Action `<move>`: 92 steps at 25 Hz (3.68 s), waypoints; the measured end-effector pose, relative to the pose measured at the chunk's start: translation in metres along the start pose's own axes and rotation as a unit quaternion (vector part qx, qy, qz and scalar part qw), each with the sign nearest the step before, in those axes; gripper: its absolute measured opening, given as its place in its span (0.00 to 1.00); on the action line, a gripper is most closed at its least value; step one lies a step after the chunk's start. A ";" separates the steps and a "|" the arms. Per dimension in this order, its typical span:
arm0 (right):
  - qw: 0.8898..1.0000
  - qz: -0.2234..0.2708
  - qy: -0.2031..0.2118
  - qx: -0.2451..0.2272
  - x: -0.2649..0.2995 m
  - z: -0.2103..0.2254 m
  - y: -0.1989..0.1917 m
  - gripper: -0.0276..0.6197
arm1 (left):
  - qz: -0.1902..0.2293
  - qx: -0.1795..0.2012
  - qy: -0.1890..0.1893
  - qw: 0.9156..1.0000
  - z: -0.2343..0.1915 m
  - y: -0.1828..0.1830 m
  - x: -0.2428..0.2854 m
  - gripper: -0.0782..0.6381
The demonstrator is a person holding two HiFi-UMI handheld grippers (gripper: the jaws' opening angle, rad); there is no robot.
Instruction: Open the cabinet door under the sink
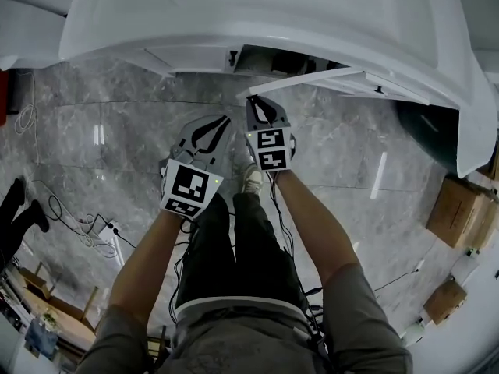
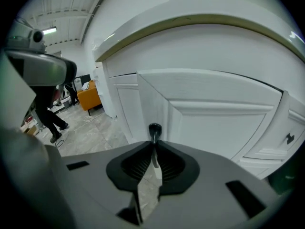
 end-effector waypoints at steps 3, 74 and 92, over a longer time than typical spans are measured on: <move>1.000 0.002 0.008 -0.008 -0.012 0.000 -0.008 0.12 | 0.000 -0.002 -0.011 1.000 0.013 0.002 0.006 0.15; 0.994 0.068 -0.051 0.068 -0.305 0.010 0.113 0.10 | 0.035 0.012 0.023 0.999 0.068 0.172 -0.112 0.15; 0.960 0.276 -0.013 -0.036 -0.428 -0.033 0.340 0.10 | 0.185 0.110 0.091 0.972 0.061 0.333 -0.236 0.15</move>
Point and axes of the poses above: the fingertips, and each gripper's own axes: x forward along the fingers, z to its right, y out of its top, the point moved 5 cm from there along -x, backward along the fingers, and after that the axes turned 6 degrees about z, right-handed, at the moved point
